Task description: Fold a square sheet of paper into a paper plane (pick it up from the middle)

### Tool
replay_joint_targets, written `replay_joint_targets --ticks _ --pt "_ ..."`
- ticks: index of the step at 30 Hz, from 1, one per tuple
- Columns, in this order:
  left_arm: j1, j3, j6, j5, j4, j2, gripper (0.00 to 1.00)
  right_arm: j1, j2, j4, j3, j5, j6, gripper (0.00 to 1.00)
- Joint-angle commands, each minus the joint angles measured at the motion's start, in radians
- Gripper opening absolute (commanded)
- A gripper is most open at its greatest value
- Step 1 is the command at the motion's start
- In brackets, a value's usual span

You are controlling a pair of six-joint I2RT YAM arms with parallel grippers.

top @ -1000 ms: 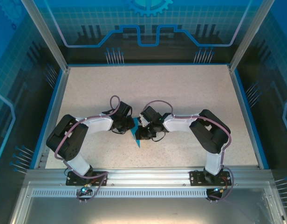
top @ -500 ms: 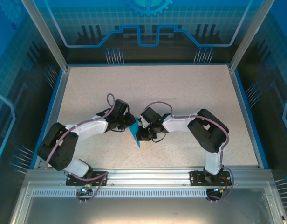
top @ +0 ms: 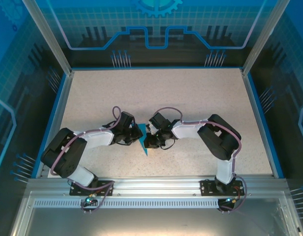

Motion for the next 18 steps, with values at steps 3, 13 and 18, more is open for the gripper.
replay_joint_targets --ticks 3,13,18 --pt "0.000 -0.007 0.007 -0.018 0.001 0.049 0.07 -0.008 0.047 -0.067 -0.019 0.028 0.005 0.09" --pt "0.007 -0.033 0.015 -0.020 0.018 0.070 0.06 -0.003 -0.037 -0.023 0.050 -0.002 -0.017 0.10" --pt "0.006 -0.034 0.014 -0.018 0.018 0.073 0.06 0.010 -0.027 -0.025 0.082 0.012 -0.011 0.10"
